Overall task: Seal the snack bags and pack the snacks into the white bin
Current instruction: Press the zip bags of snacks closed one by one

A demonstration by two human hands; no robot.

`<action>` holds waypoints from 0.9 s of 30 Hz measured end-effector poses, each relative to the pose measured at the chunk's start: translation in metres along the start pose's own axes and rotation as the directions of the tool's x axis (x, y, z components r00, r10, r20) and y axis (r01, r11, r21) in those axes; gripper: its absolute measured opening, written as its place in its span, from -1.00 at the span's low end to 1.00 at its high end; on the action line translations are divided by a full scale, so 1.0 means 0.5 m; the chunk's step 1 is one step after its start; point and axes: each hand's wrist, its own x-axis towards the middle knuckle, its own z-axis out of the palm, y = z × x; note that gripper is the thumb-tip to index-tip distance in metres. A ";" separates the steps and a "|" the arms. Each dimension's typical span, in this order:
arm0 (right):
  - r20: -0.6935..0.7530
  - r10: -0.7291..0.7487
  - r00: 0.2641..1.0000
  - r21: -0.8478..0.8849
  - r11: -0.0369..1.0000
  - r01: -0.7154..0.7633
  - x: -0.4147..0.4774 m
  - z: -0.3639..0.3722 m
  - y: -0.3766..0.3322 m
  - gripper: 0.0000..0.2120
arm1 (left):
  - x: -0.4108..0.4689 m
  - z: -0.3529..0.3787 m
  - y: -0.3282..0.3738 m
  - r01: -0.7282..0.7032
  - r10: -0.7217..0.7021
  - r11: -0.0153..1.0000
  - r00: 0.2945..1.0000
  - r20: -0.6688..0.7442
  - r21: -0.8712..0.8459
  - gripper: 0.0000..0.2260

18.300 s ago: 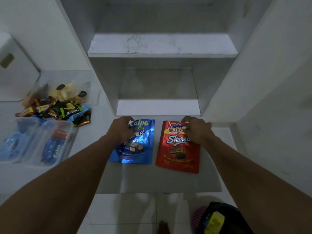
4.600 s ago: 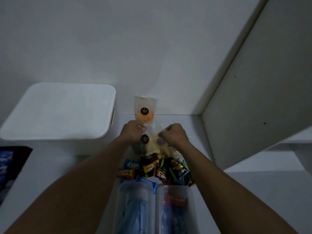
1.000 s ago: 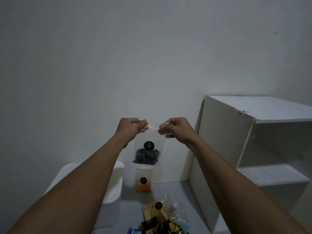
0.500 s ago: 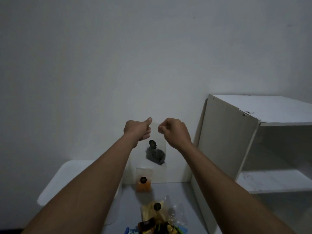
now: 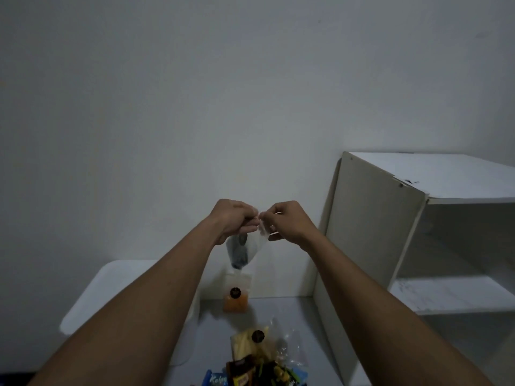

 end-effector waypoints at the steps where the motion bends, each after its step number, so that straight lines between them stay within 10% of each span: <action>1: 0.014 0.006 1.000 0.003 1.000 -0.006 0.000 -0.002 0.000 -0.80 | 0.002 -0.001 -0.002 0.004 -0.004 1.000 1.000 0.005 0.001 -0.90; 11: -0.003 -0.047 0.999 -0.052 0.998 0.047 -0.015 0.002 0.038 -0.51 | 0.031 -0.002 -0.004 0.053 -0.058 0.998 0.990 -0.130 -0.043 -0.86; 15: -0.105 -0.109 0.988 -0.236 0.968 0.082 -0.003 0.025 0.091 -0.94 | 0.045 0.010 -0.022 0.036 -0.040 0.998 0.994 -0.104 -0.042 -0.88; 19: -0.221 -0.049 0.974 -0.131 0.991 0.020 0.009 0.031 0.126 -0.74 | 0.068 0.002 -0.096 0.003 0.019 0.994 0.978 -0.206 0.108 -0.77; 21: -0.229 -0.017 0.973 -0.083 0.997 -0.002 0.016 0.031 0.151 -0.73 | 0.079 -0.007 -0.152 0.070 -0.036 0.974 0.987 -0.159 0.217 -0.58; 27: -0.191 0.084 0.978 0.055 0.996 -0.075 0.056 0.036 0.256 -0.86 | 0.106 0.027 -0.261 0.198 -0.206 0.969 0.977 0.045 0.145 -0.84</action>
